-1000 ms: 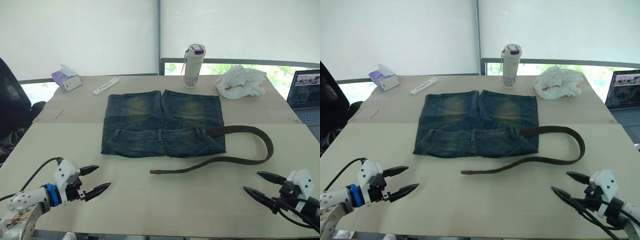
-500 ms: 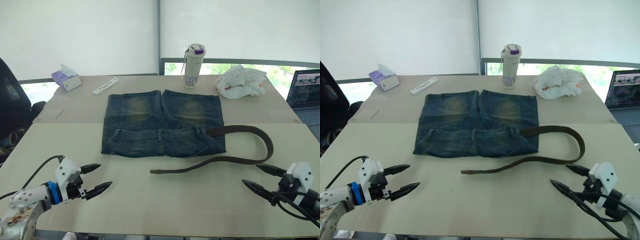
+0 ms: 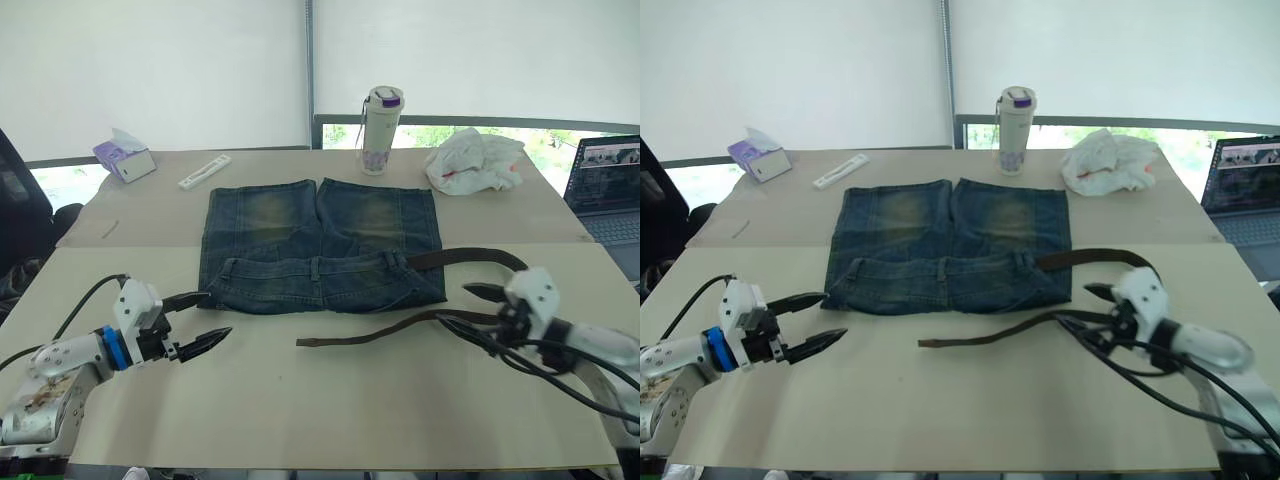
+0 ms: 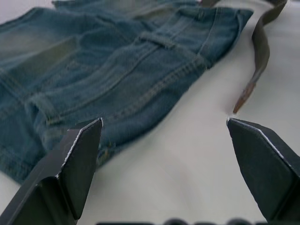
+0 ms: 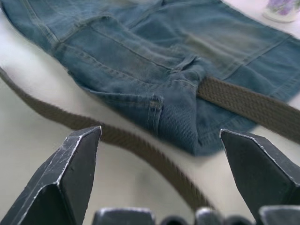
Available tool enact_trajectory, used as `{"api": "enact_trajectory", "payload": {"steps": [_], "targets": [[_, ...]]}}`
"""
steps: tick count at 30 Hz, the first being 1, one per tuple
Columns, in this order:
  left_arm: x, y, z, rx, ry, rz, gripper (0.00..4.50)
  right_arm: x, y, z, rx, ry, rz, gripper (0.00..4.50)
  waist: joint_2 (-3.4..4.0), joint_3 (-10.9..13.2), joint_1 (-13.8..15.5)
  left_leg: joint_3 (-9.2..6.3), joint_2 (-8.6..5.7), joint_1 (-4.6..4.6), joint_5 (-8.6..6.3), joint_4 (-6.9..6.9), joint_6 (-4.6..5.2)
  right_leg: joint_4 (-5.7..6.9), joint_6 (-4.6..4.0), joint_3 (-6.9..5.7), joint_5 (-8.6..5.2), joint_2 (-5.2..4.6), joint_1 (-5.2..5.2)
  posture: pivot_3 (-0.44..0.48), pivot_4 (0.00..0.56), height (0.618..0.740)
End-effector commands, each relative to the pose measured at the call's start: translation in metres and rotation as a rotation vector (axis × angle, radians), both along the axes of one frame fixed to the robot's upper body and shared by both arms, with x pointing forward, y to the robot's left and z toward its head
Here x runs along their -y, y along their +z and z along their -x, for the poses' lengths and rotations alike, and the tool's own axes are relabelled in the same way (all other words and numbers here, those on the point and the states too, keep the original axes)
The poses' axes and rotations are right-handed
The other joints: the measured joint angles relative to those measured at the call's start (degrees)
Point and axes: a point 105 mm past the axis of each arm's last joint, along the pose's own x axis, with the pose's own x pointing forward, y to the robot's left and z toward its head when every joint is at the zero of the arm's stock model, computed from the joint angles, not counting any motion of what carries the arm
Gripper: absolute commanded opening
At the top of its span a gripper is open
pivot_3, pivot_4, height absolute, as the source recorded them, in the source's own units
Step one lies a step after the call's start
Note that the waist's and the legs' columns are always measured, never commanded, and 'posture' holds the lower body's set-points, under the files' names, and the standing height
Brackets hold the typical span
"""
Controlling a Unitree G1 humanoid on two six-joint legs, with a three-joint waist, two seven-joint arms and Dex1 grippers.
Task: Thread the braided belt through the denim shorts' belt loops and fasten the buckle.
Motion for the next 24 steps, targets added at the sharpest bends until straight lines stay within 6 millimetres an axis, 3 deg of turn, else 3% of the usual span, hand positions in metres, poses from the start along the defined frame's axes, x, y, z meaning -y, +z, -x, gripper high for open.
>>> {"api": "enact_trajectory", "payload": {"steps": [1,4,6,8,12,14,16,20,24], "targets": [[0.001,0.014,0.002,0.021,-0.052,0.003,4.49,-0.012,0.005,-0.014,0.013,0.019,0.075,4.46,-0.08,0.0,-0.3,0.01,0.00,0.00,0.01,0.00,0.01,0.02,0.00,-0.01,0.00,0.02,0.00,0.000,0.150,0.740],[-0.002,0.019,0.001,0.021,-0.065,-0.001,4.49,-0.024,0.010,-0.031,0.016,0.011,0.097,4.46,-0.09,0.0,-0.4,0.02,0.00,0.02,0.03,0.02,0.03,0.15,0.00,0.00,0.00,0.02,-0.04,0.000,0.150,0.740],[-0.006,0.030,-0.001,0.036,-0.078,-0.016,4.49,-0.054,0.004,-0.037,-0.059,0.157,0.207,4.46,-0.09,0.0,-0.6,0.08,-0.01,0.05,0.06,0.04,0.03,0.28,-0.01,0.03,0.00,0.02,-0.08,0.000,0.150,0.740],[-0.009,0.034,-0.003,0.039,-0.073,-0.030,4.49,-0.070,-0.007,-0.039,-0.105,0.258,0.321,4.46,-0.19,0.1,-1.0,0.22,0.00,0.08,0.13,0.09,0.04,0.63,-0.07,0.11,-0.01,0.08,-0.32,0.000,0.150,0.740],[-0.006,0.031,-0.002,0.039,-0.076,-0.029,4.49,-0.079,-0.027,-0.055,-0.109,0.279,0.473,4.46,-0.24,0.1,-0.9,0.20,0.05,0.23,0.15,0.02,0.09,0.73,-0.15,0.08,-0.04,0.23,-0.29,0.000,0.150,0.740],[-0.005,0.031,-0.001,0.042,-0.074,-0.027,4.49,-0.075,-0.027,-0.077,-0.081,0.165,0.495,4.46,-0.24,0.1,-0.8,0.22,0.04,0.16,0.16,0.07,0.09,0.78,-0.15,0.10,-0.04,0.23,-0.37,0.000,0.150,0.740],[-0.004,0.030,-0.001,0.045,-0.067,-0.024,4.49,-0.073,-0.027,-0.083,-0.073,0.147,0.515,4.46,-0.29,0.0,-0.9,0.26,0.04,0.18,0.18,0.13,0.04,0.89,-0.15,0.12,-0.03,0.20,-0.40,0.000,0.150,0.740],[-0.004,0.029,0.001,0.046,-0.057,-0.017,4.50,-0.076,-0.031,-0.069,-0.107,0.252,0.533,3.21,-0.34,0.0,-0.5,0.25,0.04,0.26,0.21,0.14,0.00,0.91,-0.18,0.09,0.00,0.15,-0.34,0.000,0.150,0.740],[-0.002,0.027,0.000,0.047,-0.056,-0.014,4.50,-0.085,-0.022,-0.055,-0.099,0.331,0.476,1.89,-0.36,0.0,-0.5,0.25,0.03,0.20,0.20,0.13,0.00,0.90,-0.18,0.07,0.00,0.09,-0.36,0.000,0.150,0.740]]}}
